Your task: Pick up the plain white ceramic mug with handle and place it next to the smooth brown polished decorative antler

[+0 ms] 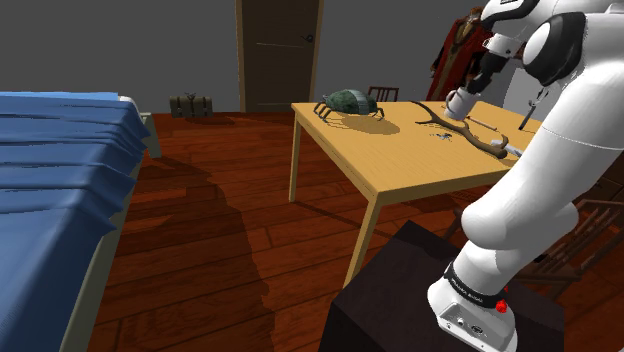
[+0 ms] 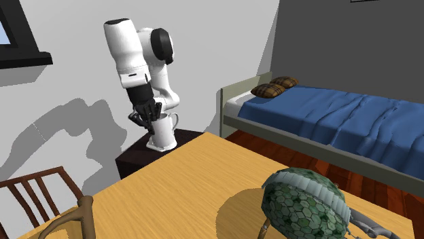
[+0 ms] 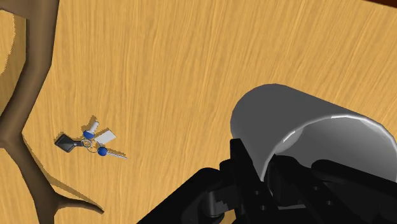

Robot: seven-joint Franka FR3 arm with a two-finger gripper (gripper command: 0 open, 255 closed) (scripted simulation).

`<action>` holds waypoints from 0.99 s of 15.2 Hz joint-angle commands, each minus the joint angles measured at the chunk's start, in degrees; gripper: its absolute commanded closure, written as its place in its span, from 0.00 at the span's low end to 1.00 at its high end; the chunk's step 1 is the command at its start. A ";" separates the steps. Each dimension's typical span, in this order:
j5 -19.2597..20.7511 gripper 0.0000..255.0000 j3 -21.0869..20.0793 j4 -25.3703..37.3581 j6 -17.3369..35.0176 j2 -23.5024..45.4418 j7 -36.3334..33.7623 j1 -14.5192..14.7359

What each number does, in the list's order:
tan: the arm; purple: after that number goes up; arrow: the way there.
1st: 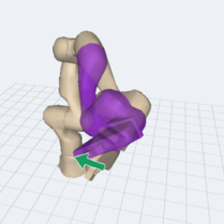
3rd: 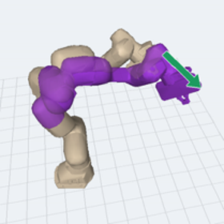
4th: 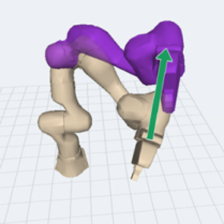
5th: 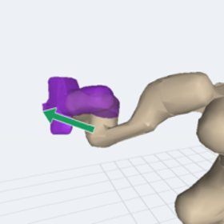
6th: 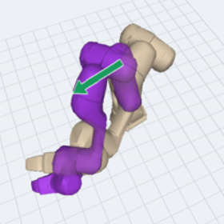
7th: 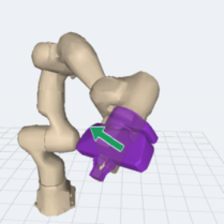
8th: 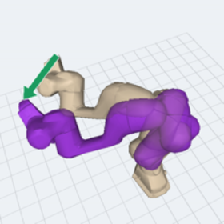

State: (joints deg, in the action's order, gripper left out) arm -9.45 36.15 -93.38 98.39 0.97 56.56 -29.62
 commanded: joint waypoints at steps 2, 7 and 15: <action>-0.14 1.00 1.96 -0.43 -0.45 -0.29 4.08 -2.05; -0.21 1.00 3.01 -2.86 1.45 -0.49 6.56 -3.13; -0.16 1.00 2.85 -9.39 7.64 -0.90 7.26 -2.96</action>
State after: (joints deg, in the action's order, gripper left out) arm -9.63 39.04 -101.90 105.19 0.15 63.77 -32.61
